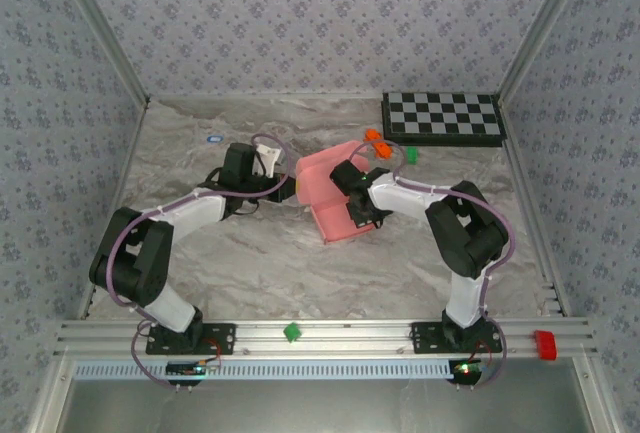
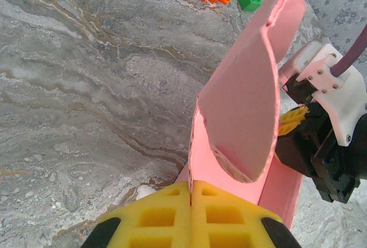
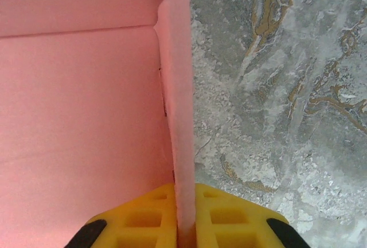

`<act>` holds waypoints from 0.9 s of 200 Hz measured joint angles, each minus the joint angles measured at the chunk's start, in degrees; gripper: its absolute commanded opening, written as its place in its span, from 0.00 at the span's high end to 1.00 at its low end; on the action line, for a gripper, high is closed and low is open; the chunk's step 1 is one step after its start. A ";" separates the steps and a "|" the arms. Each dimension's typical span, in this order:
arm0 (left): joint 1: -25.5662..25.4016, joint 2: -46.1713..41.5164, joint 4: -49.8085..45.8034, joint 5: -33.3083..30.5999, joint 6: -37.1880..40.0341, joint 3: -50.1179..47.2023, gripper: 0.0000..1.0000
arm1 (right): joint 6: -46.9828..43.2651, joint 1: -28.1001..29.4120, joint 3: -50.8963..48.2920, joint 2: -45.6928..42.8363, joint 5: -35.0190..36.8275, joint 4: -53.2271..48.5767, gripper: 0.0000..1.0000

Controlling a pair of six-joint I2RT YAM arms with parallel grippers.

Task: Fold the paper box

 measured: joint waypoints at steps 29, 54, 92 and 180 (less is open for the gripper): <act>0.00 0.13 0.00 0.02 0.02 0.24 1.00 | 0.83 -0.09 -0.22 -0.39 -0.79 0.31 0.85; 0.02 0.33 0.00 0.26 0.02 0.74 1.00 | 2.40 -0.24 -0.98 -1.51 -2.54 0.63 0.81; 0.07 1.09 0.00 0.92 0.04 1.42 1.00 | 4.04 -0.46 -1.33 -2.58 -4.57 0.90 0.73; 0.07 1.40 0.00 1.33 0.57 1.53 0.78 | 5.49 -1.36 -2.75 -5.11 -7.85 2.38 0.58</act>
